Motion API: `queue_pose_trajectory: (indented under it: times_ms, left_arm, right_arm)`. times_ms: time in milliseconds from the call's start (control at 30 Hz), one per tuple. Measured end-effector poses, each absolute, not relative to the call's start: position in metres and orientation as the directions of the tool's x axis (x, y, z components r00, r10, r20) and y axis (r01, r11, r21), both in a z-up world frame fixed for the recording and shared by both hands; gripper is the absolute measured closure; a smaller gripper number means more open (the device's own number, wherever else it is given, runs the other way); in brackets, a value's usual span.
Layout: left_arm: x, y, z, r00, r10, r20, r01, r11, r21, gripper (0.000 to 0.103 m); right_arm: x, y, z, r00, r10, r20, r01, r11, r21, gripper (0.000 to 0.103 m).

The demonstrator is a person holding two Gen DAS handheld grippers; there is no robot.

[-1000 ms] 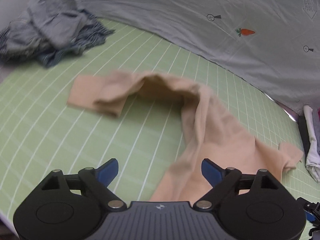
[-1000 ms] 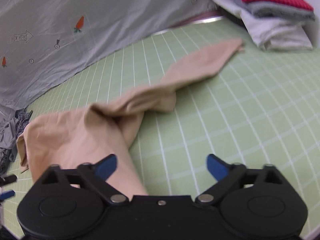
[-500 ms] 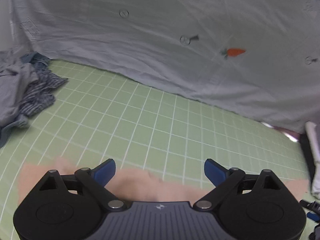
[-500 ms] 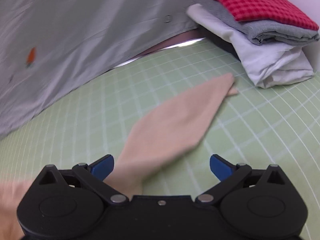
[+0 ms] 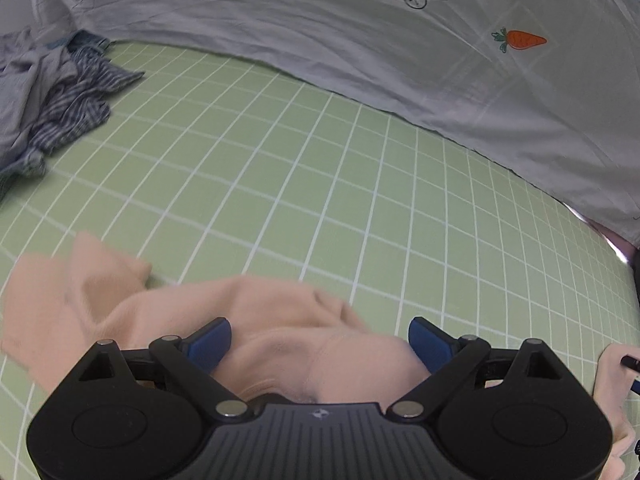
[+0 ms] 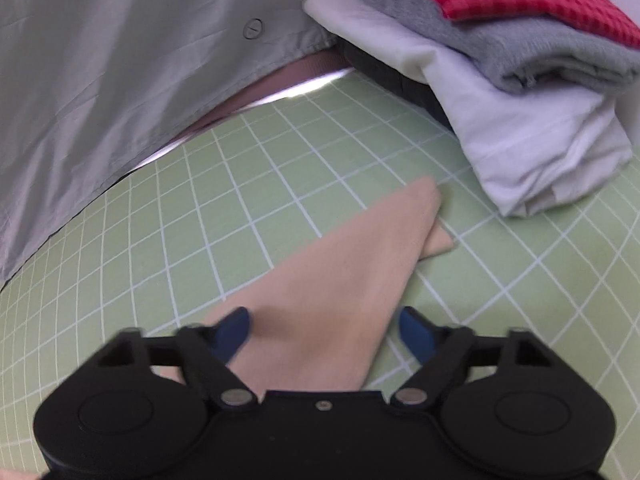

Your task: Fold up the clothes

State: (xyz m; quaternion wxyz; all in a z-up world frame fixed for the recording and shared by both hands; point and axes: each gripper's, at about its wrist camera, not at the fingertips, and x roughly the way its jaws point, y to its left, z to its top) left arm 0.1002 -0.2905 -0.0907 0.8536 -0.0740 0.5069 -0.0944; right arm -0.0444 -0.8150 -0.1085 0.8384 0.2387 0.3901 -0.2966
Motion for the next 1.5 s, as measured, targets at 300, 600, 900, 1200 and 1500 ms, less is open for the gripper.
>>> queue_pose_trajectory:
  times_ms: [300,600,900,1200,1500]
  left_arm:
    - [0.08,-0.291,-0.092,0.468,-0.226,-0.854,0.091,0.974,-0.207,0.008]
    - [0.059,-0.292,-0.107,0.425,-0.206,-0.881,0.095,0.979,-0.182,0.008]
    - [0.054,-0.294,-0.113,0.408,-0.191,-0.893,0.094,0.981,-0.167,0.004]
    - [0.053,-0.305,-0.118,0.414,-0.141,-0.899,0.122,0.988,-0.099,0.0]
    - [0.054,-0.309,-0.12,0.425,-0.119,-0.897,0.143,0.988,-0.063,0.0]
  right_arm:
    - [-0.114,-0.796,-0.059,0.638,-0.426,-0.641,0.658,0.734,0.166,0.101]
    - [-0.19,-0.794,-0.071,0.545,-0.467,-0.697,0.77,0.608,0.195,0.101]
    - [-0.204,-0.79,-0.098,0.458,-0.424,-0.781,0.818,0.545,0.184,0.072]
    - [-0.187,-0.811,-0.101,0.414,-0.479,-0.774,0.829,0.549,0.104,0.031]
    - [-0.182,-0.836,-0.114,0.368,-0.511,-0.777,0.836,0.548,0.036,0.055]
